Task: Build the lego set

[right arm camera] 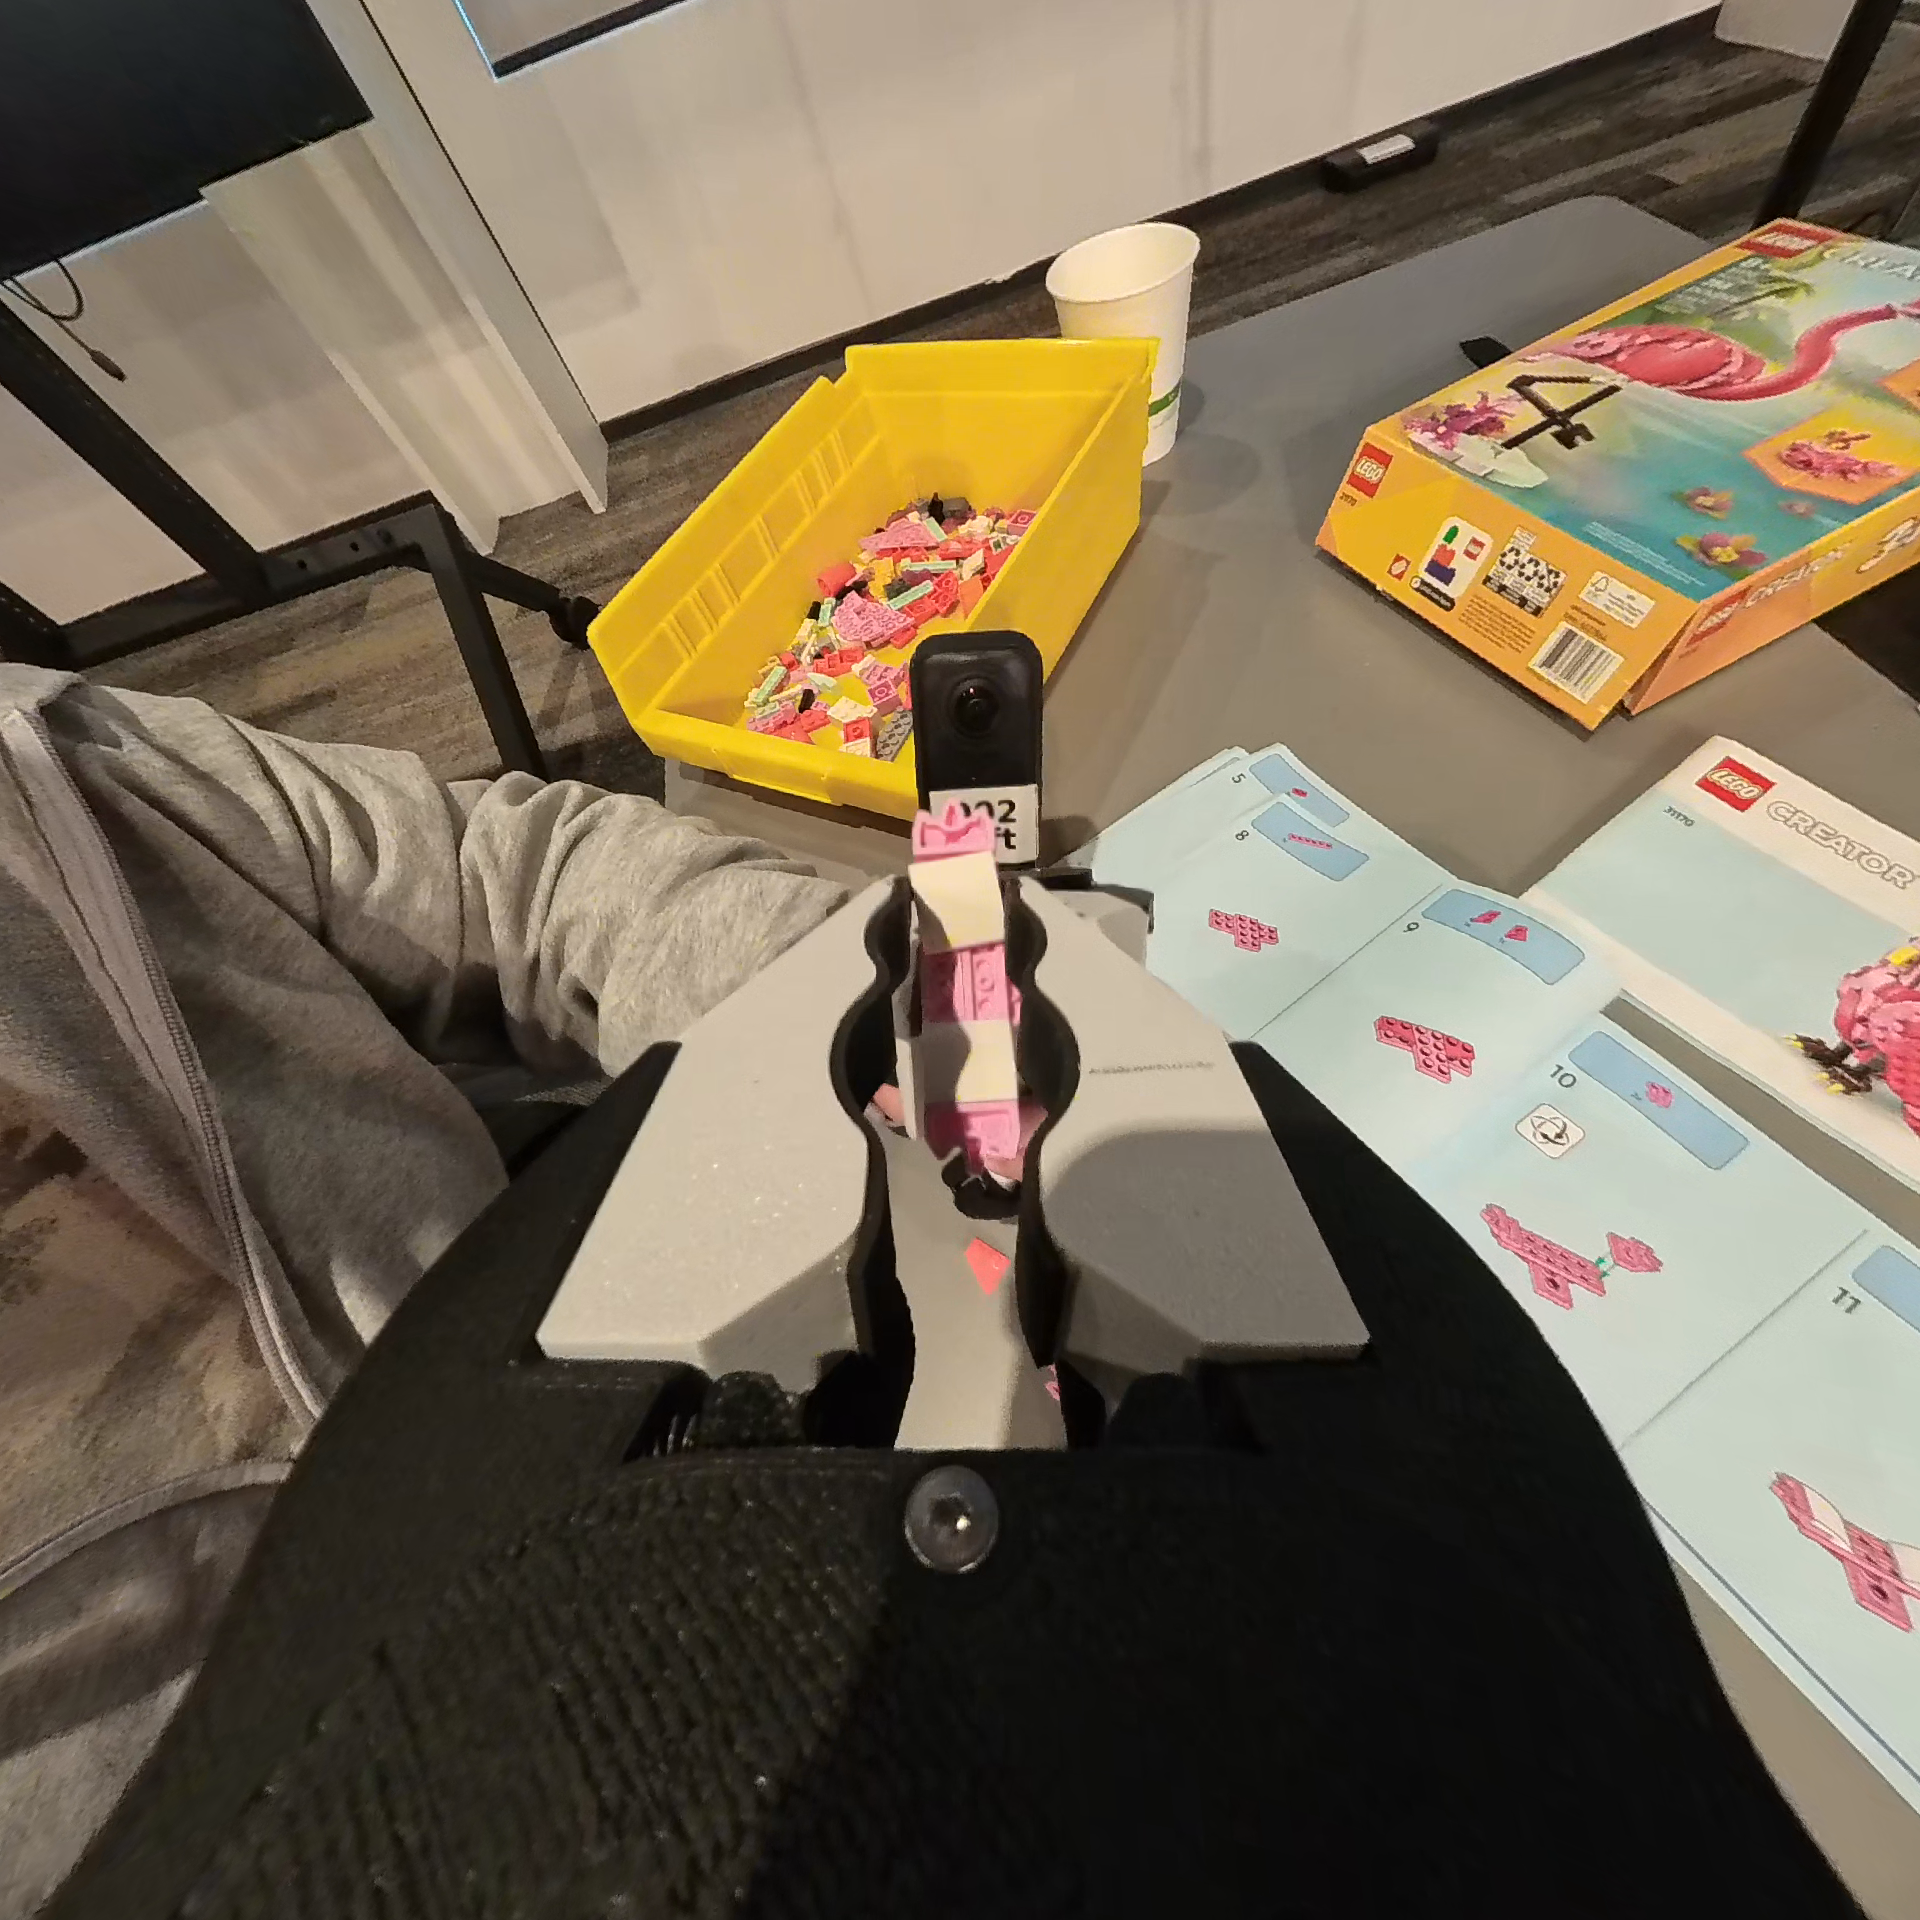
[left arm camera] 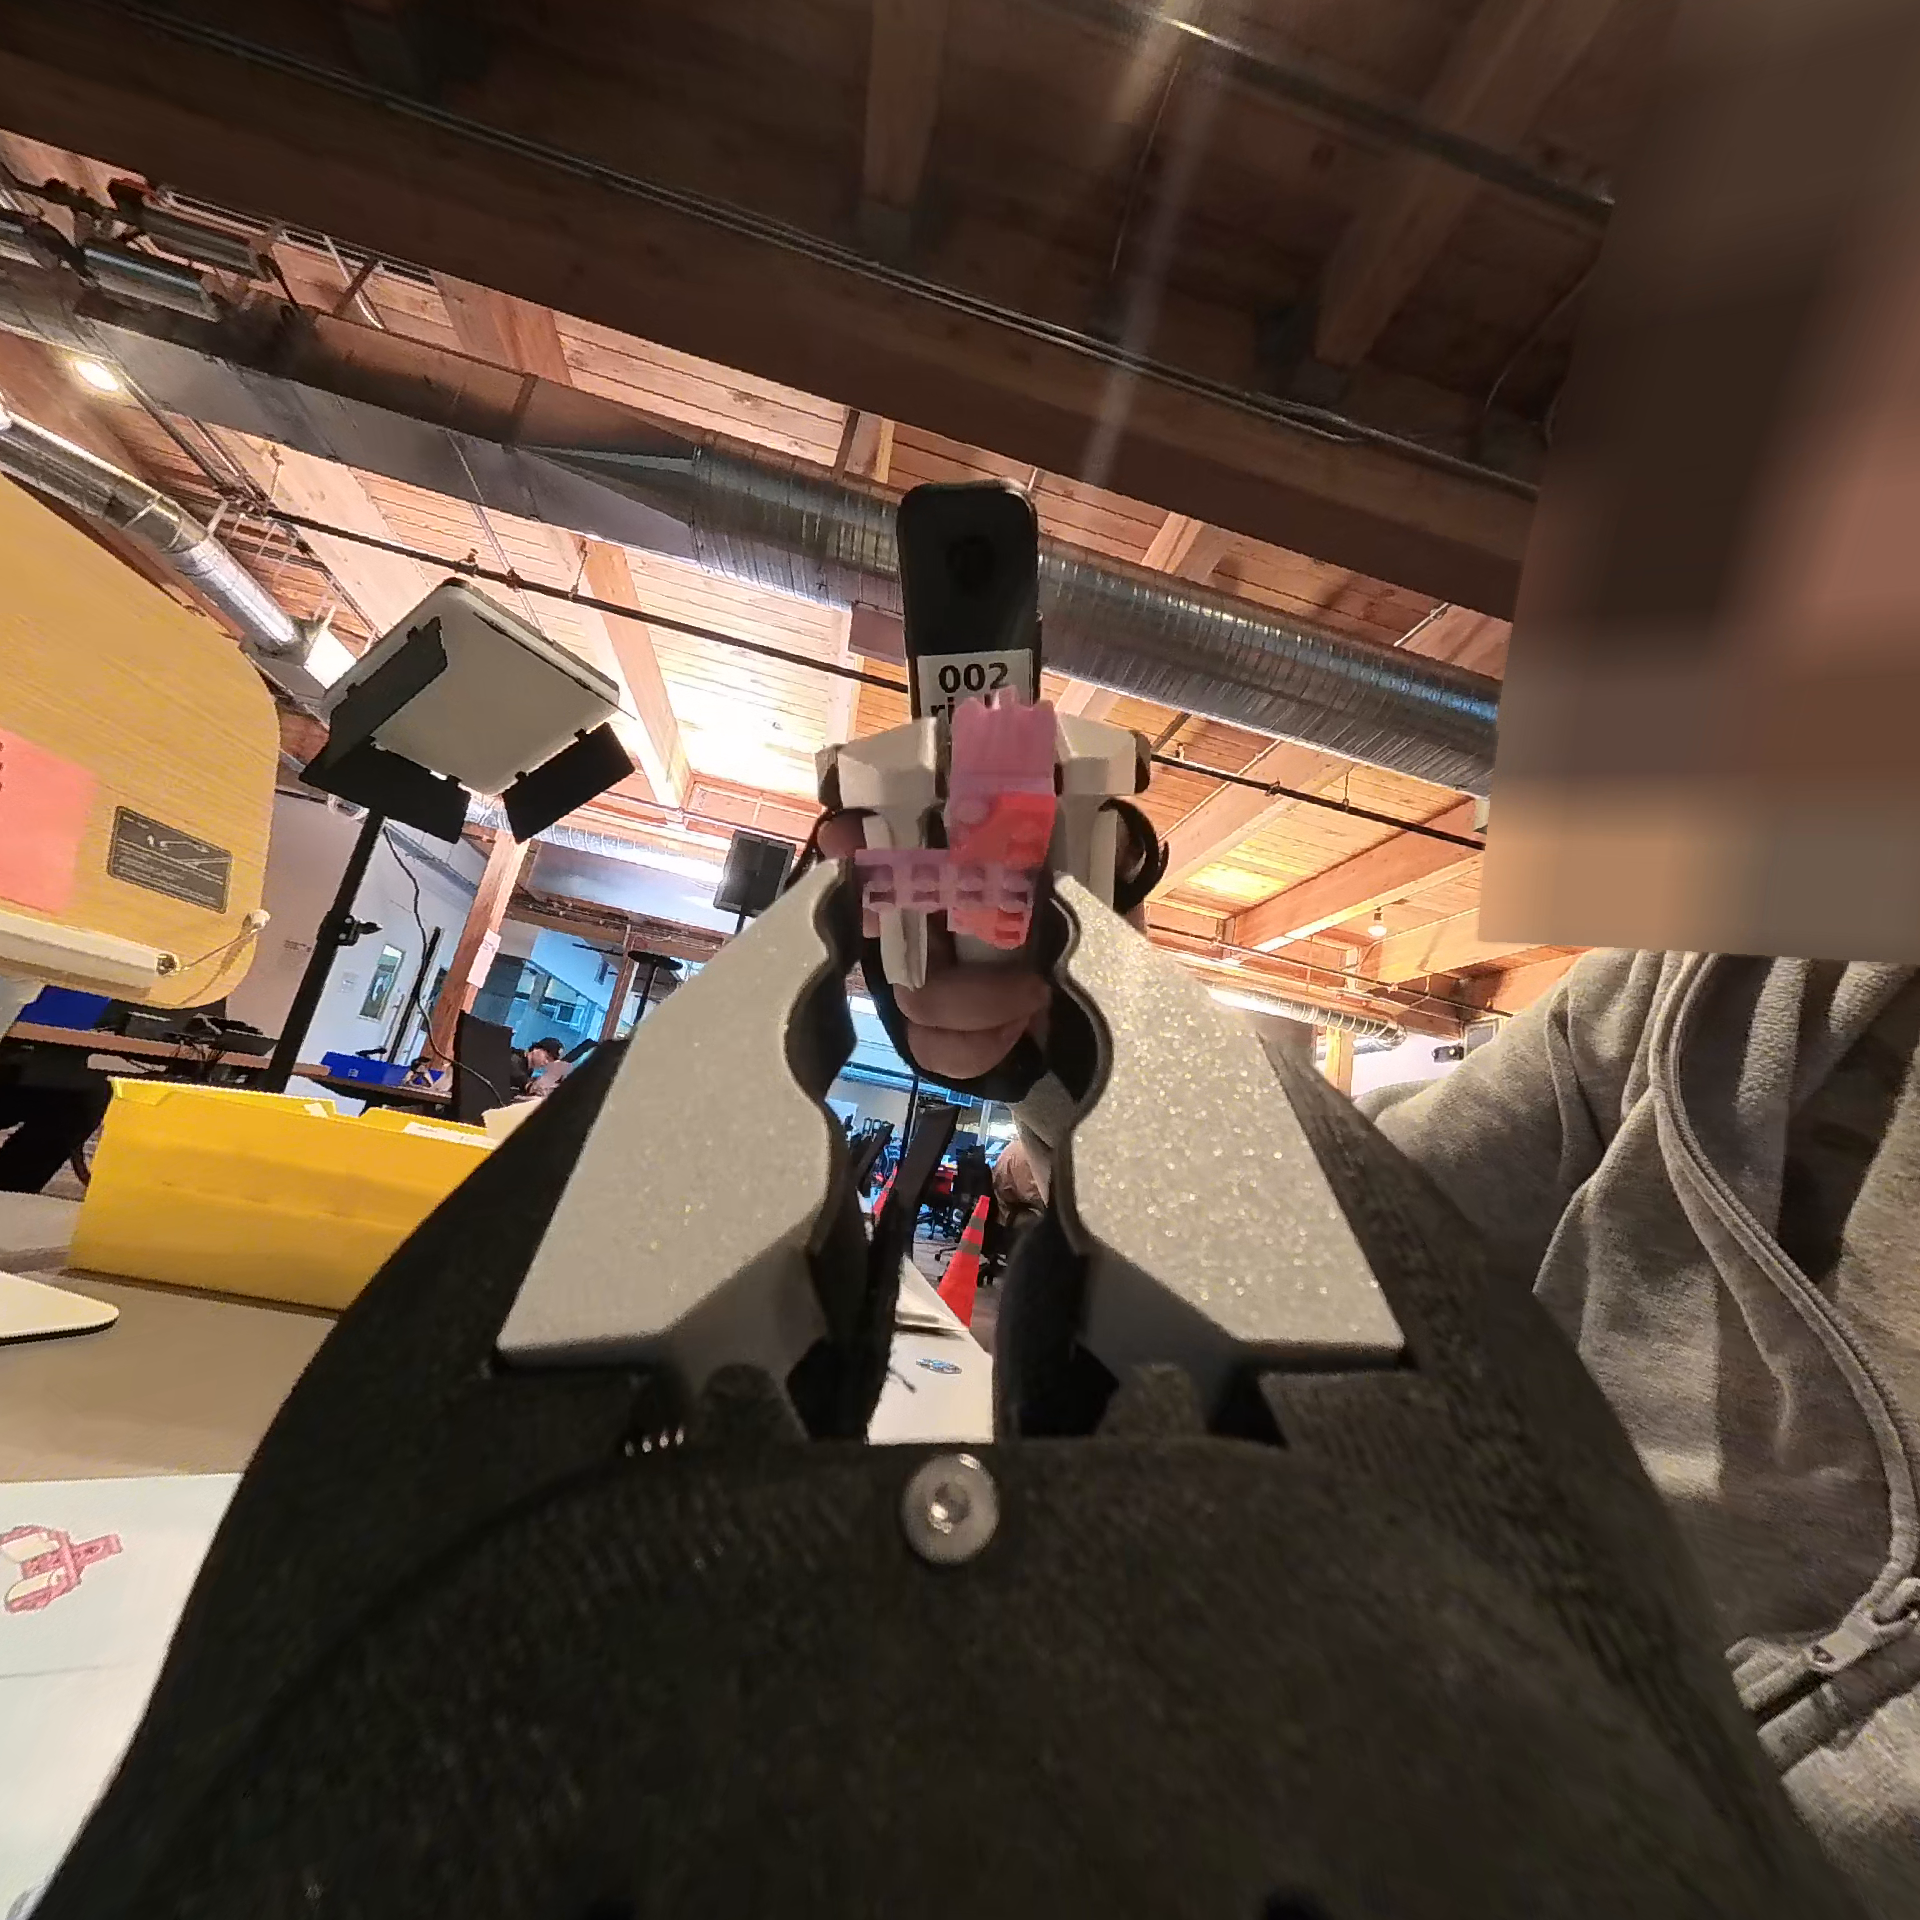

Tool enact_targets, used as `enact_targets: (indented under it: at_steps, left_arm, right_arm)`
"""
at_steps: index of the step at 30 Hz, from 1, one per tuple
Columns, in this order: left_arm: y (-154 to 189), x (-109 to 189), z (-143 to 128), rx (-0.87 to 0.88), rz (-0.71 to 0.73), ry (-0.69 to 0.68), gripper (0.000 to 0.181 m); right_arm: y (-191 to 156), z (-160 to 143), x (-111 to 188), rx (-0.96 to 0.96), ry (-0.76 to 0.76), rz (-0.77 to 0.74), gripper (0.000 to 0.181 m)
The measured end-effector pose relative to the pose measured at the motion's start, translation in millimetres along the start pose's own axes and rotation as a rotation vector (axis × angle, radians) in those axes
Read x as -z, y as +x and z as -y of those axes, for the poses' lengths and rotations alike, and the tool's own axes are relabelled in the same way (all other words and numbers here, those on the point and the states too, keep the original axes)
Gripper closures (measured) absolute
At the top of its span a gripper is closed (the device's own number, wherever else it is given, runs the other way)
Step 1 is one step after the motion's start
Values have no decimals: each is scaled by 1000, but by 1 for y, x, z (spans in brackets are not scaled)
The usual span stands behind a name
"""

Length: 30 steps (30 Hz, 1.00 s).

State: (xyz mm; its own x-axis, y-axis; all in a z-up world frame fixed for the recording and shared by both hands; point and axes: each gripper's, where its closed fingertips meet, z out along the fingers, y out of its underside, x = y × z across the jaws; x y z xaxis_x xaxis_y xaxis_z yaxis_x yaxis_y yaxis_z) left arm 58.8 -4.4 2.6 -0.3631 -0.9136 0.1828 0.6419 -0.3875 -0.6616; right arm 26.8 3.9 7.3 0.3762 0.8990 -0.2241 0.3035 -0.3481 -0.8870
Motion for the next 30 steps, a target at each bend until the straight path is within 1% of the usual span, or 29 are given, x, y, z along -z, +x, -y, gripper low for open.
enact_targets:
  at_steps: [10, 15, 19, 23, 25, 28, 30]
  left_arm:
    - [0, 0, -1, 5, -3, -3, 149]
    - [-1, 1, 4, 5, 1, 10, 149]
    - [-4, 2, 12, -26, 24, 24, 149]
    - [-4, 0, 14, -96, 44, 6, 149]
    - [1, -3, 15, -119, 37, 11, 149]
    - [11, -12, 17, -149, 13, 13, 149]
    - [19, -21, 21, -186, -4, 11, 149]
  right_arm:
    - [0, 1, -1, 10, 9, -19, 162]
    - [-2, 9, 6, 29, 55, -33, 157]
    - [-6, 20, 21, 89, 120, -82, 155]
    - [-7, 27, 52, 170, 188, -183, 155]
    - [-5, 27, 63, 192, 211, -211, 156]
    - [-8, 24, 65, 185, 193, -145, 153]
    - [-12, 28, 68, 193, 180, -80, 153]
